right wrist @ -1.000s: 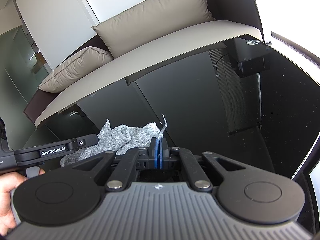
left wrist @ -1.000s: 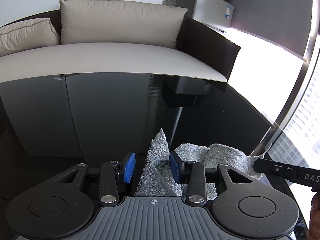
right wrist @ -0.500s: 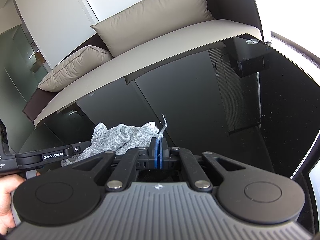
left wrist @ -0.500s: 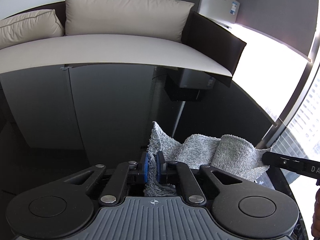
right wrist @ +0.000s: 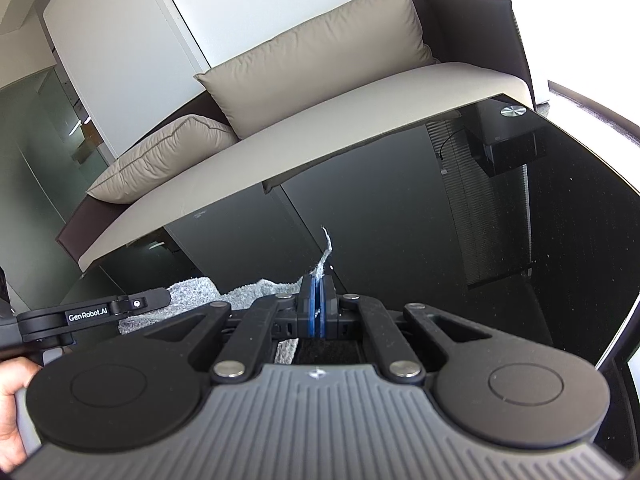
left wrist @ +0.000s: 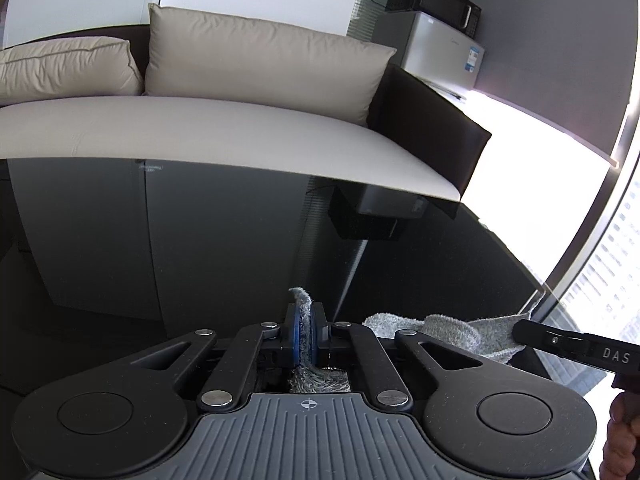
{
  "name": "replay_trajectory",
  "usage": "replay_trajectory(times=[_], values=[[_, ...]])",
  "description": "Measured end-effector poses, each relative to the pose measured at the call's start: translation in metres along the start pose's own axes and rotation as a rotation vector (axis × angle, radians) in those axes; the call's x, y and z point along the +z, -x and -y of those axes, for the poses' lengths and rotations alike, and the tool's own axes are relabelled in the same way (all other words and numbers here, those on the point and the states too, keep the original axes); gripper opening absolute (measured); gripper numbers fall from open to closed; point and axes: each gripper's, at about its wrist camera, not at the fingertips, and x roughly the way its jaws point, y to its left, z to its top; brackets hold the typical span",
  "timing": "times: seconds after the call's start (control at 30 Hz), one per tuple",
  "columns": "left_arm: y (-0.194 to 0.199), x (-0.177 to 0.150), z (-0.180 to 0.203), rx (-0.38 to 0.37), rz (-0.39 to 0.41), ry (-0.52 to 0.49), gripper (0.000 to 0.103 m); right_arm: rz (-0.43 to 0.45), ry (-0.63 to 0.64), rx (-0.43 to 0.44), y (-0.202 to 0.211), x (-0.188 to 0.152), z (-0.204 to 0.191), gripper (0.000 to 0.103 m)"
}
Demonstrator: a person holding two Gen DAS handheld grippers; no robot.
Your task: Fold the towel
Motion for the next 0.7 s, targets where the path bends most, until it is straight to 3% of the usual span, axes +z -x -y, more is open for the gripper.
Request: replay_trajectory(times=[0.37,0.7], values=[[0.051,0.021,0.02,0.014,0.175,-0.014,0.004,0.179,0.008,0.075,0.04,0.025,-0.022,0.002],[0.082,0.034,0.04,0.038,0.273,-0.045,0.004,0.252,0.011,0.109,0.072,0.044,-0.039,0.002]])
